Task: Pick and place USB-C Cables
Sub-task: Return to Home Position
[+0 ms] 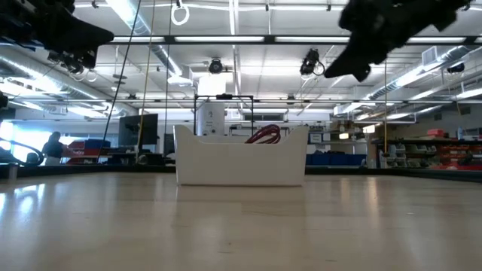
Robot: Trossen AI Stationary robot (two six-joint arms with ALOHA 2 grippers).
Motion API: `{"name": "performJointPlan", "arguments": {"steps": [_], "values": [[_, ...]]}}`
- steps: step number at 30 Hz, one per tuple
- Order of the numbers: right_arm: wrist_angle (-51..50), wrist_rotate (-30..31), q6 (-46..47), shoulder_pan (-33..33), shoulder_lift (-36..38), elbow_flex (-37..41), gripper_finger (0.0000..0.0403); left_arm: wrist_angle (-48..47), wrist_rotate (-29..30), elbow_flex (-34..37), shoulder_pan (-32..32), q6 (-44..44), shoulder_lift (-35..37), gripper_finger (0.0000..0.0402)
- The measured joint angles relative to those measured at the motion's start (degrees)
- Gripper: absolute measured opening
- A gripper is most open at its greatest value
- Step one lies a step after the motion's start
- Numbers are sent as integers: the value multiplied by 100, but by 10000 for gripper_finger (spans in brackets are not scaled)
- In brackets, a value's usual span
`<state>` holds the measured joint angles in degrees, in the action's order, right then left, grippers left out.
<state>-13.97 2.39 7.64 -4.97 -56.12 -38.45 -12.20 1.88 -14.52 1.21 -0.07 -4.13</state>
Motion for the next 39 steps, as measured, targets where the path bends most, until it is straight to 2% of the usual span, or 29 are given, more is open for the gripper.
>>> {"name": "performJointPlan", "arguments": {"steps": [4,8,13,19,22,26,39], "values": [[496,76,246,178,919,950,2,-406,-1,2,0,-96,325,3],[1269,101,292,352,1680,1843,2,-355,0,7,0,-125,401,3],[2583,0,147,478,2417,2849,2,527,-59,483,-15,-102,388,3],[3848,-306,31,490,2941,3803,2,1509,-42,1040,60,-121,388,6],[3658,-356,-81,490,3031,3809,2,2062,-38,1213,61,-193,392,7],[3917,-407,-350,489,3047,3809,2,2601,-43,1403,61,-262,387,7],[4267,-507,-677,489,3043,3809,3,2082,-309,1405,-59,-257,386,11]]}}
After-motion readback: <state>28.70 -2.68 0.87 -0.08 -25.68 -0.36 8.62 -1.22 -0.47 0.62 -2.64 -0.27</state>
